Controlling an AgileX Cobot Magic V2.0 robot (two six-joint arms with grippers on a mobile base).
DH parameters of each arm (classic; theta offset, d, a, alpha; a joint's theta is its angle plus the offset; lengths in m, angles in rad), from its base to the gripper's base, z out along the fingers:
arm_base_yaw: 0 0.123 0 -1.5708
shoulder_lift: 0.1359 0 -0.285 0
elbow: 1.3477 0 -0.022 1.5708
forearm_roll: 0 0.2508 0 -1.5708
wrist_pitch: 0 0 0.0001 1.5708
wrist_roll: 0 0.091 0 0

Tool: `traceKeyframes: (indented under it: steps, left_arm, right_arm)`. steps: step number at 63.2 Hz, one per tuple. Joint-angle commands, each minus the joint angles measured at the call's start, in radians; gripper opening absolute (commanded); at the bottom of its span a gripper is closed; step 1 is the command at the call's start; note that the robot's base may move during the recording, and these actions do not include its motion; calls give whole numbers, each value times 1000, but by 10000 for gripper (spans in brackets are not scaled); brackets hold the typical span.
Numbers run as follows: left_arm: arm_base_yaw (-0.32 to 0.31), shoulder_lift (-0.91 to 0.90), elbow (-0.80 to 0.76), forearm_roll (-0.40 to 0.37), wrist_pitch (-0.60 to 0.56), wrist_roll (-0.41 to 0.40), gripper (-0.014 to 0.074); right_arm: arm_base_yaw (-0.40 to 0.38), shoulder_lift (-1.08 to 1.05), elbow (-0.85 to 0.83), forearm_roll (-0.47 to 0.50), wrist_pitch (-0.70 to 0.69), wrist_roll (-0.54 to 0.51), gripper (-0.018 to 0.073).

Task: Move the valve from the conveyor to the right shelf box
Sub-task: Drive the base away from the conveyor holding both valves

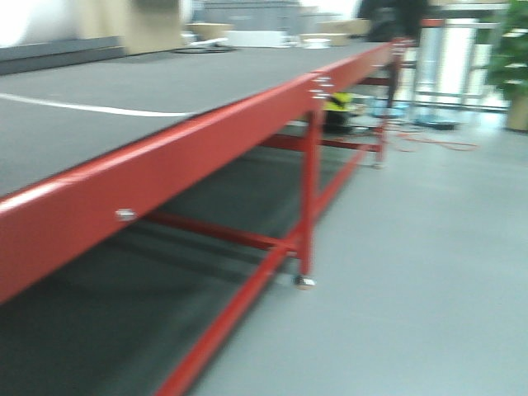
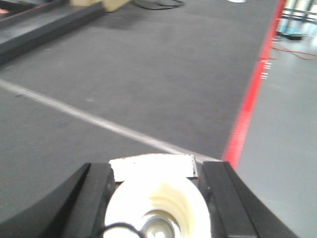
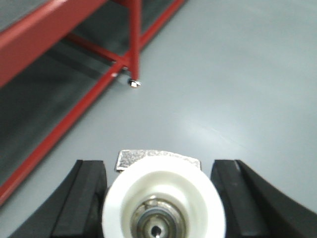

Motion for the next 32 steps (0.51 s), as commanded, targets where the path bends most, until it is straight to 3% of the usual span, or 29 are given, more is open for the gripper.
traceKeyframes:
  steps: [1, 32]
  left_arm:
    - [-5, -10, -13, -7, -60, -7, -111]
    - [-5, -10, -13, -7, -60, -7, -111]
  right_arm:
    - [-5, -12, -18, -5, -62, -5, -162]
    - [-5, -12, -18, -5, -62, -5, -162]
